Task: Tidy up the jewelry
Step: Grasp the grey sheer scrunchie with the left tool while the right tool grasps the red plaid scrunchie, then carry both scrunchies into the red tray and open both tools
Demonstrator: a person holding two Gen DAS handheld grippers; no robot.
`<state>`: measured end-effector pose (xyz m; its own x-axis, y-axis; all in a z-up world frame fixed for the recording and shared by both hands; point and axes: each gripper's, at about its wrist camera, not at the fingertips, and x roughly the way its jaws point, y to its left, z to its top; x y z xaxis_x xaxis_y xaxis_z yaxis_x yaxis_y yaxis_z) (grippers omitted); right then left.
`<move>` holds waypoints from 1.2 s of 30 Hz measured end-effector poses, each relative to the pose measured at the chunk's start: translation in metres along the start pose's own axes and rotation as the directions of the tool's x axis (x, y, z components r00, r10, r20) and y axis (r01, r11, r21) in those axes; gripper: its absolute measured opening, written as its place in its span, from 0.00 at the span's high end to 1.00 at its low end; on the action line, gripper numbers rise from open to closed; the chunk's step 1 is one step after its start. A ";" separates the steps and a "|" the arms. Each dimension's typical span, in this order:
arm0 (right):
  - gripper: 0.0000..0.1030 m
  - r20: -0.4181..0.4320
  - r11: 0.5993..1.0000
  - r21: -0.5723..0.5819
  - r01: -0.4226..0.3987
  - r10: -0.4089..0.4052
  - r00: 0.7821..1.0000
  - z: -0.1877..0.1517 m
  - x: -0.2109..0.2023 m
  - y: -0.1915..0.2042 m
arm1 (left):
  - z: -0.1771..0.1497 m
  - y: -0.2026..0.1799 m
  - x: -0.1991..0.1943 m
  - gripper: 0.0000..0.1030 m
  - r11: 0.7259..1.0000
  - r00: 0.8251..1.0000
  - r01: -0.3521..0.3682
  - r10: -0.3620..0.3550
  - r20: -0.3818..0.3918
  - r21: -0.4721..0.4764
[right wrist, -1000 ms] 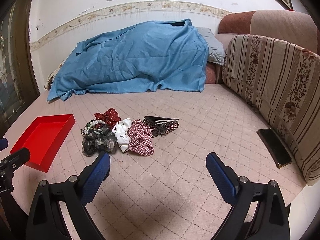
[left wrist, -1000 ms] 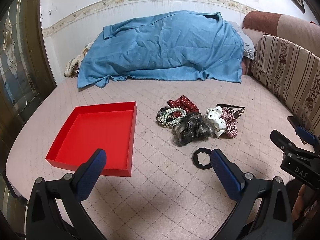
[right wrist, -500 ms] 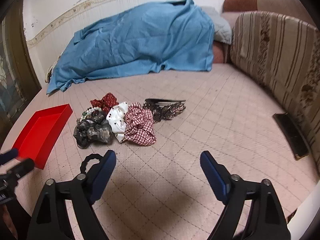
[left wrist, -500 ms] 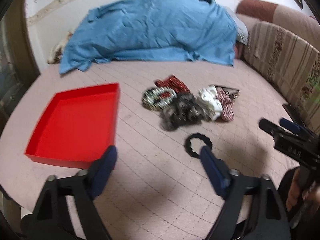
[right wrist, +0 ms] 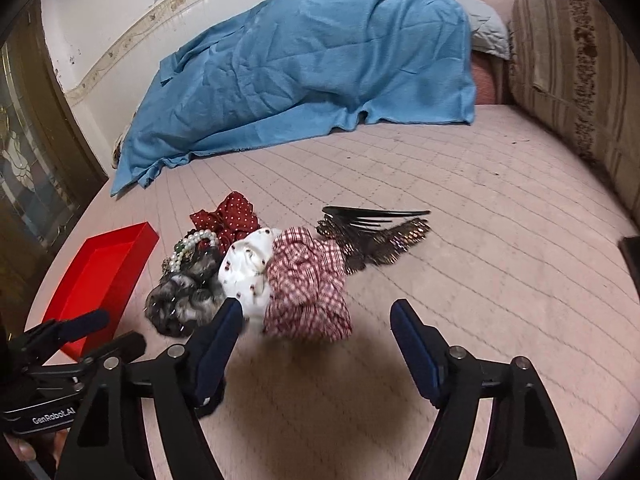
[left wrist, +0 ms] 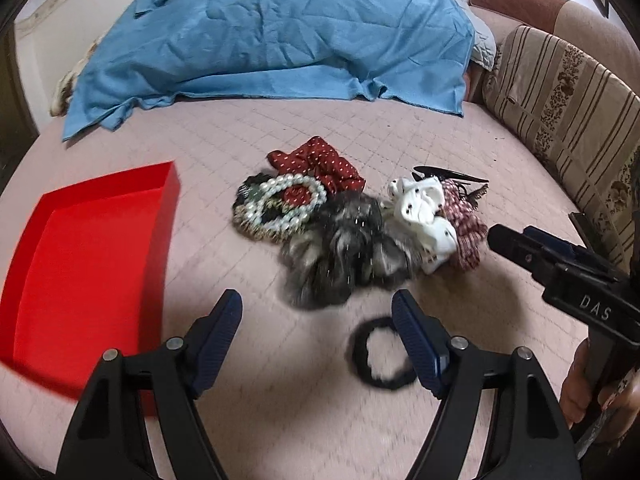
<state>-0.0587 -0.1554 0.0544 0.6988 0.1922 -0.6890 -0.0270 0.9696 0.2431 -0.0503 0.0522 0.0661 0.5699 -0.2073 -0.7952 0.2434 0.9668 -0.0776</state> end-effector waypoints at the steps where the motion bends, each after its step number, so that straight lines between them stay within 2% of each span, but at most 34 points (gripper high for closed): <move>1: 0.25 -0.006 1.000 0.001 -0.005 0.005 1.000 0.002 0.004 0.000 | 0.003 0.000 0.005 0.26 1.000 1.000 0.004 -0.004 -0.007 0.002; 2: 0.25 -0.017 1.000 0.003 -0.014 0.014 1.000 0.004 0.011 0.000 | 0.006 0.000 0.011 0.26 1.000 1.000 0.011 -0.011 -0.016 0.003; 4: 0.28 -0.034 1.000 0.007 -0.025 0.025 0.999 0.006 0.021 0.000 | 0.011 -0.001 0.023 0.33 1.000 0.999 0.025 -0.025 -0.037 0.003; 7: 0.34 -0.058 0.999 0.004 -0.036 0.036 0.998 0.007 0.034 0.001 | 0.016 0.002 0.039 0.48 0.998 0.995 0.065 -0.066 -0.079 -0.017; 10: 0.51 -0.073 0.999 0.006 -0.044 0.044 0.996 0.005 0.041 0.000 | 0.019 0.004 0.048 0.69 0.993 0.989 0.105 -0.109 -0.097 -0.049; 11: 0.61 -0.081 0.999 0.007 -0.047 0.047 0.996 0.004 0.043 0.000 | 0.019 0.004 0.050 0.81 0.992 0.988 0.114 -0.119 -0.103 -0.057; 12: 0.70 -0.086 0.999 0.008 -0.048 0.049 0.995 0.003 0.044 -0.001 | 0.019 0.004 0.051 0.86 0.991 0.986 0.118 -0.124 -0.107 -0.061; 15: 0.80 -0.087 0.998 0.018 -0.052 0.054 0.995 0.001 0.041 -0.003 | 0.018 0.005 0.048 0.89 0.989 0.986 0.126 -0.134 -0.099 -0.077; 22: 0.85 -0.028 0.998 0.027 -0.050 0.051 0.998 0.002 0.002 0.000 | 0.014 0.022 0.000 0.89 0.974 0.982 0.185 -0.189 -0.017 -0.131; 27: 0.86 0.020 0.997 0.037 -0.067 0.066 0.998 0.008 -0.030 0.005 | 0.008 0.049 -0.040 0.89 0.962 0.976 0.217 -0.211 0.053 -0.164; 30: 0.86 0.021 0.994 0.034 -0.105 0.104 0.994 0.016 -0.041 0.018 | 0.005 0.074 -0.056 0.89 0.965 0.981 0.187 -0.174 0.084 -0.186; 36: 0.86 -0.028 0.985 -0.009 -0.175 0.174 0.984 0.026 -0.030 0.069 | 0.002 0.138 -0.060 0.89 0.962 0.996 0.059 -0.038 0.085 -0.265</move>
<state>-0.0623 -0.0986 0.1096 0.6632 0.3625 -0.6549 -0.1553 0.9225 0.3534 -0.0492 0.1982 0.1045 0.6249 -0.2555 -0.7377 0.0596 0.9578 -0.2812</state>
